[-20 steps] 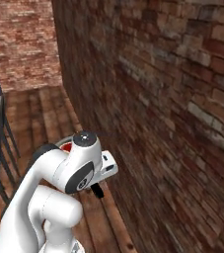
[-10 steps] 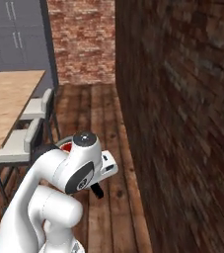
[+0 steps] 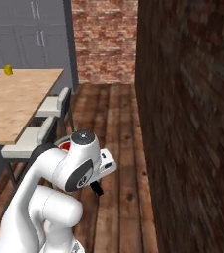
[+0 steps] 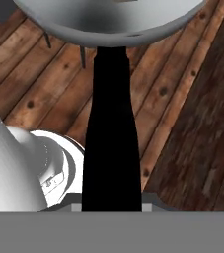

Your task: Pick up the pan with the steak in it and place it on the dining table. Then place the steak on the plate.

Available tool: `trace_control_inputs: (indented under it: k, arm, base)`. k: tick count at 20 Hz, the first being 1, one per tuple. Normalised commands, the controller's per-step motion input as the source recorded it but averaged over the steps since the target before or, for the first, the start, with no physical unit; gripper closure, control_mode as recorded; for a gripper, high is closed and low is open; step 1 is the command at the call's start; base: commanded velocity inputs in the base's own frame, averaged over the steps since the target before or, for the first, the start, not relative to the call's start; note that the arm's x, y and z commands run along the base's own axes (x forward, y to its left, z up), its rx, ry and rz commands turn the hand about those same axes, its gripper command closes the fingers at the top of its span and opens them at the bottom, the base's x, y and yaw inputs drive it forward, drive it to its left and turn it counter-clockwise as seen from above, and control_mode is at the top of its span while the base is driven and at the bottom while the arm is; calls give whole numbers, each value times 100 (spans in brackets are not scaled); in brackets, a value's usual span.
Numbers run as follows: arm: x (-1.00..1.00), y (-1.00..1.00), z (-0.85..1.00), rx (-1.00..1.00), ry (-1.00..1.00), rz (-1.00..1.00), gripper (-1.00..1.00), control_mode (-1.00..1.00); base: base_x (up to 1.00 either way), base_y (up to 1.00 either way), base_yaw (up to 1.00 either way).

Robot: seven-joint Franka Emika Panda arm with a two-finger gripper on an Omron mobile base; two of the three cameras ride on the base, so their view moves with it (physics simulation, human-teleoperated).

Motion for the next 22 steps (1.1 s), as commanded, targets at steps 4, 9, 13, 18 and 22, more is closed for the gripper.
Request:
trace_control_inputs:
  k: [4, 9, 13, 18, 22]
  arm:
    - [0, 0, 0, 0, 0, 0, 100, 100]
    - [0, 0, 0, 0, 0, 0, 100, 100]
    - [0, 0, 0, 0, 0, 0, 100, 100]
    - [0, 0, 0, 0, 0, 0, 100, 100]
    - [0, 0, 0, 0, 0, 0, 100, 100]
  base:
    - [30, -95, 0]
    - [17, -89, 0]
    - [1, -21, 0]
    - [70, -13, 0]
    - [99, -9, -1]
